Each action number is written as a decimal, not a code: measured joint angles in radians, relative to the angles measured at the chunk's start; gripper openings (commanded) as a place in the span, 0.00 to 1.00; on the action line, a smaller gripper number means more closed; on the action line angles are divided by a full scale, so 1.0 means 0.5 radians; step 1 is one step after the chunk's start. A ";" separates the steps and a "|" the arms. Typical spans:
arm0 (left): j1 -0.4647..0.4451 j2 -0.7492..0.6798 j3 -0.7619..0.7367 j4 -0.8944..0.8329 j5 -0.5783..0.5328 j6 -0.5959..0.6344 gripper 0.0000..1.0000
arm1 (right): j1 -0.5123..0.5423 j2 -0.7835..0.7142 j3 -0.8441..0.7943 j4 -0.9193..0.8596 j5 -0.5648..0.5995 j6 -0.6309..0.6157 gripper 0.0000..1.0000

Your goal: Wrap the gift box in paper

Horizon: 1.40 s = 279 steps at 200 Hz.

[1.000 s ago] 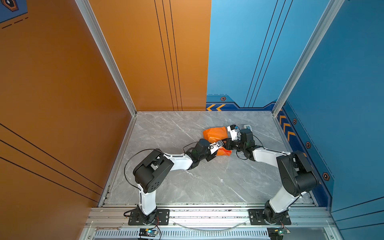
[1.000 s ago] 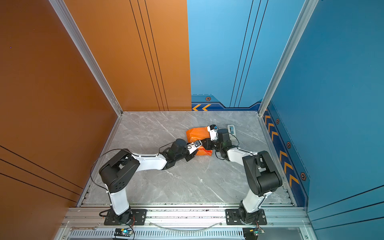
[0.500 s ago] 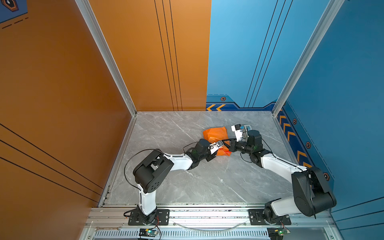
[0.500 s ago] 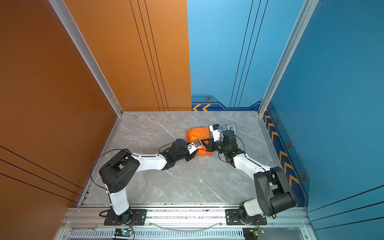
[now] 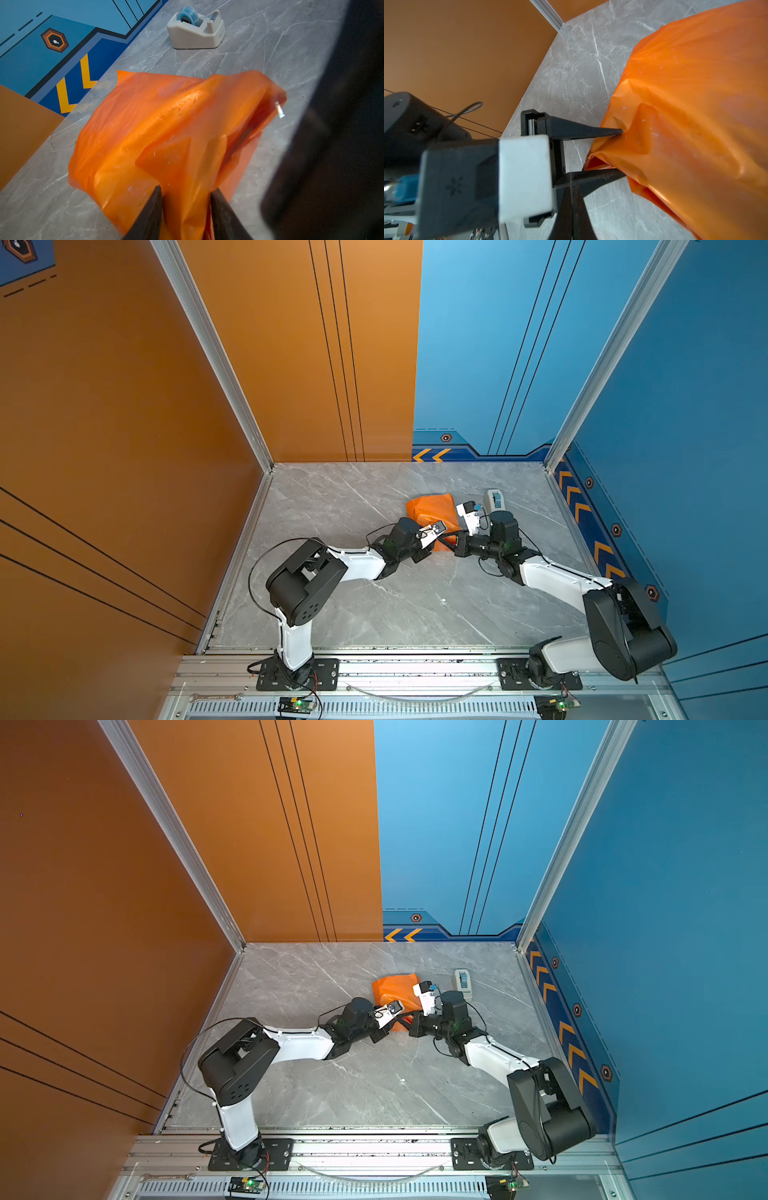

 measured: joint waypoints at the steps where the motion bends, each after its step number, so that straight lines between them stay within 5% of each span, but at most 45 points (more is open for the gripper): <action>1: 0.000 0.000 0.000 0.000 0.000 0.000 0.39 | 0.000 0.005 0.000 0.002 0.002 0.001 0.02; 78: 0.000 0.000 0.000 0.000 0.000 0.000 0.39 | 0.000 0.323 0.095 0.250 0.051 -0.039 0.02; 279: 0.000 0.000 0.002 -0.005 0.000 0.001 0.39 | -0.002 0.347 0.069 0.304 0.336 -0.258 0.19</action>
